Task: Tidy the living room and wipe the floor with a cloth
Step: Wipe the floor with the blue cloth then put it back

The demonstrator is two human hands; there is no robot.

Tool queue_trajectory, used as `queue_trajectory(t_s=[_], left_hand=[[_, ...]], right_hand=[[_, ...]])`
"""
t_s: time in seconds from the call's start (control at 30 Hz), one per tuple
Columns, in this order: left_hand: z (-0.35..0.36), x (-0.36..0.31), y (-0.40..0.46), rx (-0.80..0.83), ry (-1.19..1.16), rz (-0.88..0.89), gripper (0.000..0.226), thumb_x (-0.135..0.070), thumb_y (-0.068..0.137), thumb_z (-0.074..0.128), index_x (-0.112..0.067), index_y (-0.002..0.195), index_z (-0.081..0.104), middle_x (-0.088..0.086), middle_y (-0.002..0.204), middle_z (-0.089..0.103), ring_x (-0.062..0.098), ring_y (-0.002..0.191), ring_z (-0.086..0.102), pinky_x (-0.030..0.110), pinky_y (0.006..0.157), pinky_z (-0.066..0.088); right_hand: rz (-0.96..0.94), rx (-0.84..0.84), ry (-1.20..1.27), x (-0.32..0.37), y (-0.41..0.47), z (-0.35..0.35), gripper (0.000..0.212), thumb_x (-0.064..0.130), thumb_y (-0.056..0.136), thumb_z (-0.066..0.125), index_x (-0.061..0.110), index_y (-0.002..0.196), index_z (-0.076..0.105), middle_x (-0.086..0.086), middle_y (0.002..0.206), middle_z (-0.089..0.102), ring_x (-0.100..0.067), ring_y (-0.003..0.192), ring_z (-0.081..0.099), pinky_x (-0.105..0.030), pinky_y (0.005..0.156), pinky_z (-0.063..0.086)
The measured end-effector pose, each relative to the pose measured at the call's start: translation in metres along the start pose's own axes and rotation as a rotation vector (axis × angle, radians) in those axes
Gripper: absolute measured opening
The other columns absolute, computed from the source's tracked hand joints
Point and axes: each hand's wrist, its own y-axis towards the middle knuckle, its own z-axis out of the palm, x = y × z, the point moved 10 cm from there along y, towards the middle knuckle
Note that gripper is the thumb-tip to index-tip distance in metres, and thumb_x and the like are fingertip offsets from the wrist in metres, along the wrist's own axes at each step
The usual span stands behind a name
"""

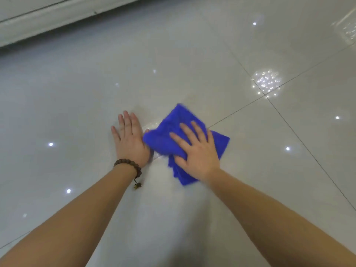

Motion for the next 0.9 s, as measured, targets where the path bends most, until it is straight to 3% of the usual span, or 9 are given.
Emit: queue_trajectory(t_s=[0.07,0.23,0.37,0.43,0.5,0.57,0.67,0.8,0.9], left_hand=[[-0.008,0.009,0.015,-0.018,0.004,-0.013,0.074,-0.045,0.091,0.012,-0.005,0.153,0.002,0.012,0.161,-0.004,0.024,0.148,-0.01,0.046,0.118,-0.011],[-0.016,0.03,0.05,0.009,0.013,-0.068,0.074,-0.05,0.094,0.016,-0.01,0.153,-0.005,0.012,0.16,-0.012,0.024,0.147,-0.016,0.048,0.117,-0.014],[-0.016,0.04,0.071,0.017,0.046,-0.108,0.075,-0.055,0.095,0.023,-0.016,0.154,-0.004,0.016,0.159,-0.012,0.029,0.146,-0.017,0.056,0.114,-0.012],[-0.024,0.048,0.087,-0.008,0.077,-0.102,0.077,-0.058,0.093,0.02,-0.017,0.154,-0.004,0.016,0.159,-0.012,0.03,0.146,-0.017,0.058,0.114,-0.012],[-0.033,0.059,0.111,-0.021,0.097,-0.121,0.077,-0.06,0.093,0.018,-0.018,0.153,-0.006,0.016,0.159,-0.014,0.03,0.146,-0.019,0.06,0.114,-0.011],[-0.034,0.069,0.13,0.003,0.106,-0.151,0.08,-0.063,0.092,0.016,-0.018,0.153,-0.007,0.016,0.159,-0.016,0.03,0.145,-0.019,0.062,0.113,-0.009],[-0.027,0.073,0.142,0.017,0.137,-0.17,0.085,-0.069,0.088,0.009,-0.017,0.153,-0.008,0.016,0.159,-0.012,0.029,0.146,-0.016,0.065,0.112,-0.007],[-0.025,0.074,0.143,0.001,0.127,-0.171,0.084,-0.069,0.088,0.01,-0.019,0.153,-0.005,0.014,0.16,-0.01,0.027,0.147,-0.014,0.064,0.112,-0.006],[-0.025,0.076,0.144,-0.01,0.126,-0.18,0.083,-0.069,0.088,0.01,-0.02,0.153,-0.006,0.013,0.16,-0.01,0.026,0.147,-0.014,0.063,0.113,-0.006]], right_hand=[[-0.238,0.016,-0.069,-0.019,0.01,-0.005,0.062,0.055,0.079,0.042,0.041,0.139,0.04,0.002,0.15,0.037,-0.027,0.139,0.029,-0.055,0.109,0.025],[0.725,-0.109,0.048,-0.16,0.025,-0.036,0.066,0.052,0.081,0.031,0.037,0.144,0.033,-0.001,0.156,0.024,-0.029,0.144,0.016,-0.055,0.113,0.016],[-0.07,0.019,-0.035,-0.002,0.018,0.001,0.064,0.056,0.082,0.038,0.041,0.143,0.034,0.001,0.154,0.03,-0.029,0.143,0.021,-0.055,0.111,0.019],[-0.331,0.094,-0.09,-0.01,0.02,0.0,0.063,0.057,0.082,0.039,0.045,0.143,0.03,0.006,0.154,0.029,-0.025,0.143,0.022,-0.052,0.112,0.019],[-0.082,0.036,-0.125,-0.098,0.052,-0.018,0.063,0.058,0.082,0.033,0.044,0.144,0.027,0.004,0.155,0.028,-0.025,0.143,0.02,-0.055,0.112,0.021],[0.442,0.006,-0.037,-0.198,0.063,-0.042,0.064,0.06,0.085,0.026,0.041,0.147,0.024,0.002,0.157,0.02,-0.026,0.144,0.013,-0.055,0.113,0.017],[0.76,-0.08,0.044,-0.191,0.064,-0.042,0.061,0.055,0.09,0.032,0.035,0.148,0.025,-0.002,0.158,0.018,-0.029,0.145,0.011,-0.056,0.114,0.013],[-0.036,-0.015,-0.056,-0.003,0.083,-0.001,0.063,0.058,0.084,0.04,0.039,0.143,0.034,0.001,0.154,0.031,-0.029,0.143,0.021,-0.054,0.111,0.017],[-0.377,0.046,-0.142,-0.019,0.107,-0.006,0.064,0.058,0.081,0.043,0.042,0.142,0.035,0.003,0.153,0.033,-0.026,0.142,0.025,-0.052,0.111,0.02]])
